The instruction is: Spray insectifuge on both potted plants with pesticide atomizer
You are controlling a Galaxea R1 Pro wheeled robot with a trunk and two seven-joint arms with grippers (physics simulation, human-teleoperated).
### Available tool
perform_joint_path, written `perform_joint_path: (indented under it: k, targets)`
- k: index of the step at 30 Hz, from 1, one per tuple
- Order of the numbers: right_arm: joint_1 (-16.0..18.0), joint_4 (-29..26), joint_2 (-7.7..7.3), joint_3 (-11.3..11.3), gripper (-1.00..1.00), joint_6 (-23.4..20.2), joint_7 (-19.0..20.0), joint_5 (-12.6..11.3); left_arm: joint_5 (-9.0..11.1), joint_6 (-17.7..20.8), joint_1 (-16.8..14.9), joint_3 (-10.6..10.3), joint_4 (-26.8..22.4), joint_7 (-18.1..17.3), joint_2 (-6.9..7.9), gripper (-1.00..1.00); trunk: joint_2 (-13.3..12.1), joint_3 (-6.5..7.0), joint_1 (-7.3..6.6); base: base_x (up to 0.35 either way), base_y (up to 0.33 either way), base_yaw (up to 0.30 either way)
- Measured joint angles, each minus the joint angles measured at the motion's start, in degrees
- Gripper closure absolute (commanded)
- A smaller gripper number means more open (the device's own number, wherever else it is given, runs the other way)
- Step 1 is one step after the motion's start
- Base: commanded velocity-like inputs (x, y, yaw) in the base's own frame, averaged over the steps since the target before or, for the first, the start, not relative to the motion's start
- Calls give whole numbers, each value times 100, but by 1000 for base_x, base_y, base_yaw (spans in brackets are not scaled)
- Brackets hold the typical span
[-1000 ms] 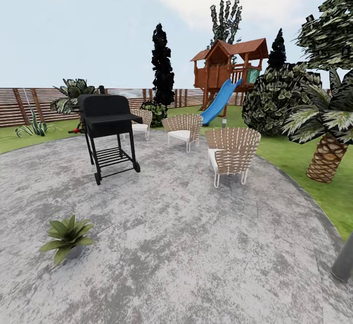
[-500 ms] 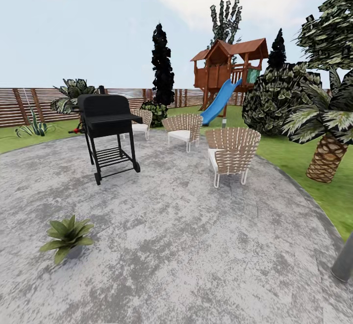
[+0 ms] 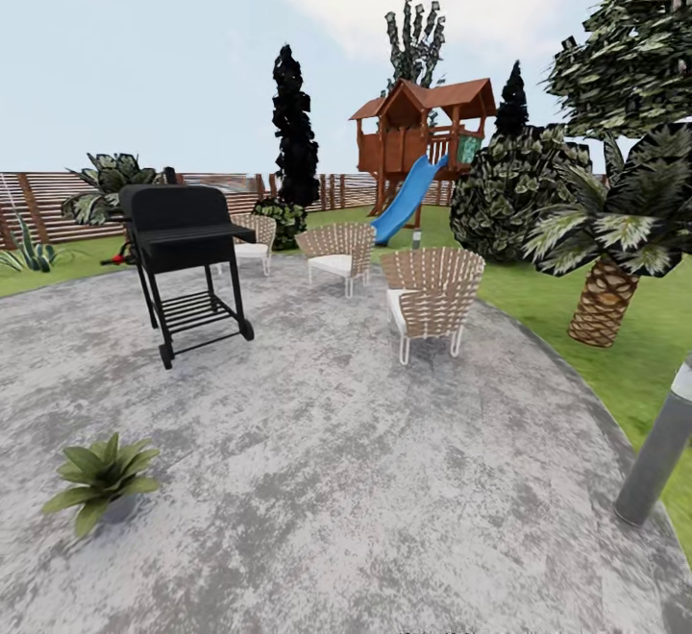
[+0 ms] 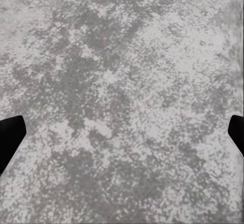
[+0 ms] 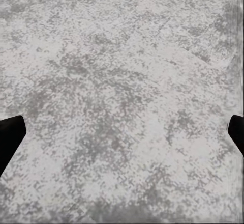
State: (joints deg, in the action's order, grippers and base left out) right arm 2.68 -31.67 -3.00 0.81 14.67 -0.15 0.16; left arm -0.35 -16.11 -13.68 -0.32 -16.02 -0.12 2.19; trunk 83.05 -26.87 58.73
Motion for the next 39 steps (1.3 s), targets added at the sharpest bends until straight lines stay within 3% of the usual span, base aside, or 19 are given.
perform_joint_path:
  k: [20, 39]
  targets:
    - [0, 110, 0, 5, -100, 0, -2, 0, -29, -59, -1, -25, 9, -12, -10, -100, 0, 0, 0, 0, -9, -265]
    - [0, 110, 9, 5, -100, -1, -2, 0, -29, -58, -1, -25, 14, -12, -2, -100, 0, 0, 0, 0, -264, -266]
